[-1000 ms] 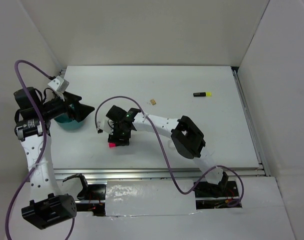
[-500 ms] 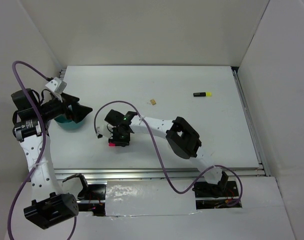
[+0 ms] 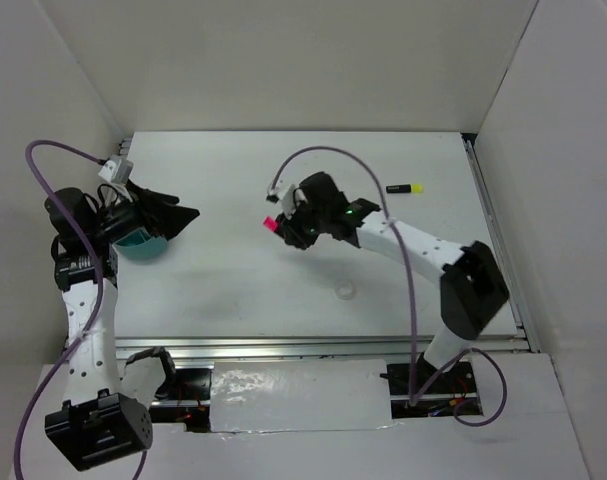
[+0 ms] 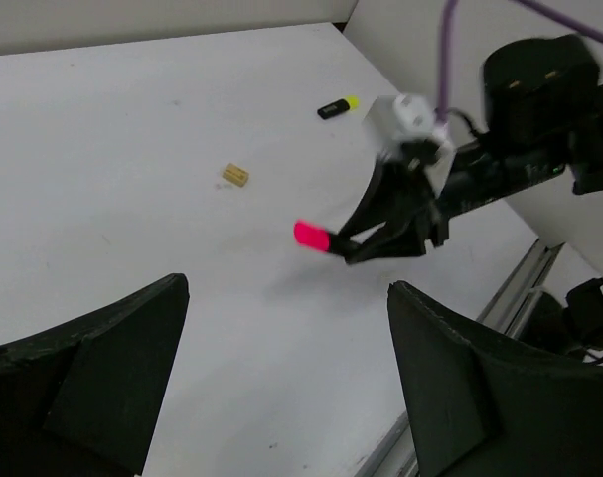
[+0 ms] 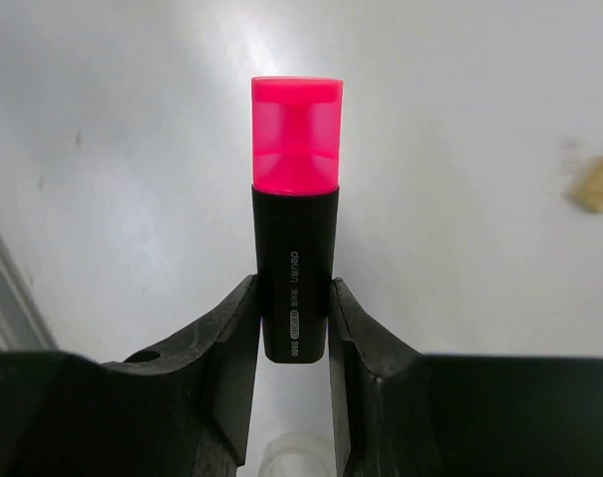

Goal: Sort the stationery into containers
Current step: Pick up the pen from the center of the board.

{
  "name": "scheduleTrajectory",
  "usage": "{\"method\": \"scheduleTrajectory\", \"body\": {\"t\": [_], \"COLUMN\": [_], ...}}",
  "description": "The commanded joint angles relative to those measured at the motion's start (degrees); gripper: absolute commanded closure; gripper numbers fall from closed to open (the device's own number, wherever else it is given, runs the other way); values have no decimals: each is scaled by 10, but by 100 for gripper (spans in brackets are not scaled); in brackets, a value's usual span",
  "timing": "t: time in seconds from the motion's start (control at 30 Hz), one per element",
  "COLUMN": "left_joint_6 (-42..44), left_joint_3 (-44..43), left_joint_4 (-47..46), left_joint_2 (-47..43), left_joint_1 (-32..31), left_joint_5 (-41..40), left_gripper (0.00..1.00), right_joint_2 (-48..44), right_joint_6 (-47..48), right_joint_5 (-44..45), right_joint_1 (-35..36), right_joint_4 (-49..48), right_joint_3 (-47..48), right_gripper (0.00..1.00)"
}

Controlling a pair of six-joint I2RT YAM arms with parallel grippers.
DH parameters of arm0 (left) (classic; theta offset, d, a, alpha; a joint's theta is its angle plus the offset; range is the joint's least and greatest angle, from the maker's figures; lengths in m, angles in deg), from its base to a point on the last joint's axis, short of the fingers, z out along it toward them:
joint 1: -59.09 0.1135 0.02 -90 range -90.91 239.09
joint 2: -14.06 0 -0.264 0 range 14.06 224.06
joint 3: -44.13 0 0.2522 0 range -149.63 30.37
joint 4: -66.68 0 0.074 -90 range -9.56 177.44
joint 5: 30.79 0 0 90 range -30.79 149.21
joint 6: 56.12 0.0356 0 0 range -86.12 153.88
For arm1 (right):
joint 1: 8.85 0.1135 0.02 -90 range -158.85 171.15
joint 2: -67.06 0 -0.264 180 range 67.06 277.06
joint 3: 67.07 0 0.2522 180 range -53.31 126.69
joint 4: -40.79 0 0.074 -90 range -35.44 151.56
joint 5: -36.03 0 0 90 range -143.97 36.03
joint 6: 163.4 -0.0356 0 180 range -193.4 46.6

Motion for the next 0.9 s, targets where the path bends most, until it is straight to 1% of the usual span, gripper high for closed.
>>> {"method": "scheduleTrajectory", "body": {"t": [0.0, 0.03, 0.1, 0.13, 0.17, 0.2, 0.27, 0.3, 0.33, 0.37, 0.43, 0.47, 0.6, 0.77, 0.87], "left_joint_6": [-162, -179, -212, -221, -226, -223, -219, -225, -236, -261, -267, -267, -239, -259, -275], "left_joint_3": [10, 18, 24, 23, 19, 11, 2, -8, -5, 2, -9, -14, -41, -40, -38], "left_joint_4": [-132, -123, -120, -109, -98, -92, -75, -74, -114, -133, -126, -112, -90, -95, -110], "left_joint_2": [-22, -28, -31, -33, -31, -21, 0, 18, 25, 29, 50, 56, 80, 95, 107], "left_joint_1": [-48, -81, -121, -169, -197, -255, -297, -320, -320, -321, -323, -323, -336, -335, -336], "left_joint_5": [-78, -129, -172, -237, -272, -304, -368, -378, -371, -366, -386, -410, -455, -440, -412], "left_gripper": [7, 7, 8, 10, 10, 11, 13, 13, 14, 16, 18, 18, 25, 27, 30], "right_joint_2": [-112, -142, -144, -145, -150, -155, -150, -149, -145, -144, -142, -142, -149, -148, -143], "right_joint_6": [-108, -115, -136, -143, -152, -155, -162, -163, -163, -163, -162, -161, -150, -147, -147], "right_joint_5": [38, 64, 96, 114, 119, 118, 115, 115, 117, 123, 134, 140, 146, 144, 144], "right_joint_1": [-13, -13, -10, -8, -6, -4, 4, 9, 21, 25, 35, 42, 51, 56, 59], "right_joint_4": [-172, -203, -186, -176, -182, -185, -177, -175, -175, -175, -173, -172, -167, -163, -164], "right_joint_3": [-56, -74, -54, -41, -41, -40, -22, -15, -8, -6, 0, 0, -1, 1, 5], "right_gripper": [100, 100, 100, 100, 100, 100, 100, 100, 100, 100, 100, 100, 100, 100, 100]}}
